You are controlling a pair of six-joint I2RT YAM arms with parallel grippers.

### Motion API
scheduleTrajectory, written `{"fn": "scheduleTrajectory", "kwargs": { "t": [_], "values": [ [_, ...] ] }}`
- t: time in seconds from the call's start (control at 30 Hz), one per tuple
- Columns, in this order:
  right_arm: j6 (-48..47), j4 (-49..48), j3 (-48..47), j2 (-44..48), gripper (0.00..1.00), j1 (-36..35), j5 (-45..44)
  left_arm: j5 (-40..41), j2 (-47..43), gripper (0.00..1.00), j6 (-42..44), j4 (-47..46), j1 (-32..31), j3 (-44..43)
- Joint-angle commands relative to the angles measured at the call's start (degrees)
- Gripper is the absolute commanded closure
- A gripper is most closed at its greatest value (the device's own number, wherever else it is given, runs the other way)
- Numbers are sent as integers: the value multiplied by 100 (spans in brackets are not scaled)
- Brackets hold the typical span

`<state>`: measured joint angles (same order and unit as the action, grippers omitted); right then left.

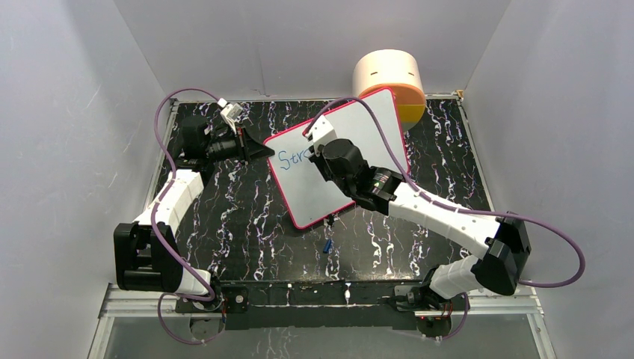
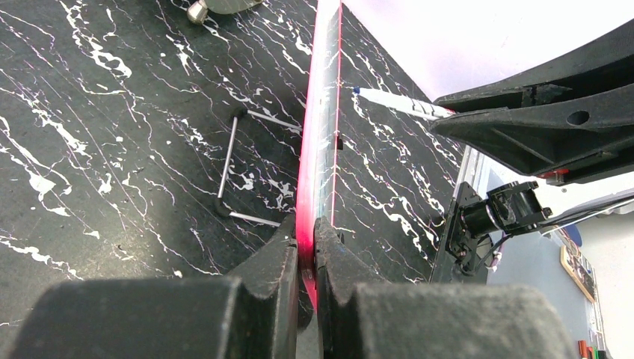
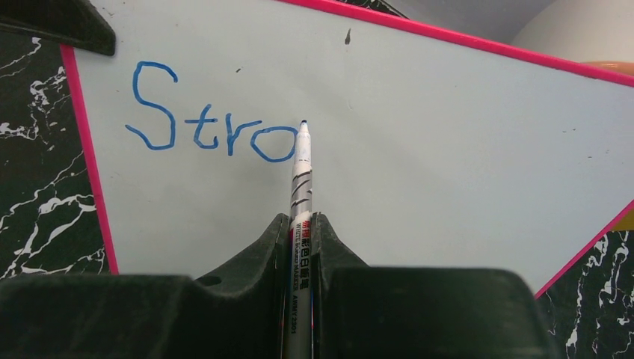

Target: Write a sentence on the whiteboard

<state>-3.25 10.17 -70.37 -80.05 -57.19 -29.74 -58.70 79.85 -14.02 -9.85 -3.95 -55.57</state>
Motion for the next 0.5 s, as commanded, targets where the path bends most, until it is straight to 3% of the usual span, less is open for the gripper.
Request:
{"fn": "scheduleTrajectory", "kwargs": {
  "t": [0.0,0.47],
  "values": [
    [-34,-249,85,213,100,38,-200,184,133,100,516,479,-186,50],
    [-7,-307,88,96,100,85,-72,170,201,100,550,545,-186,0]
  ]
}}
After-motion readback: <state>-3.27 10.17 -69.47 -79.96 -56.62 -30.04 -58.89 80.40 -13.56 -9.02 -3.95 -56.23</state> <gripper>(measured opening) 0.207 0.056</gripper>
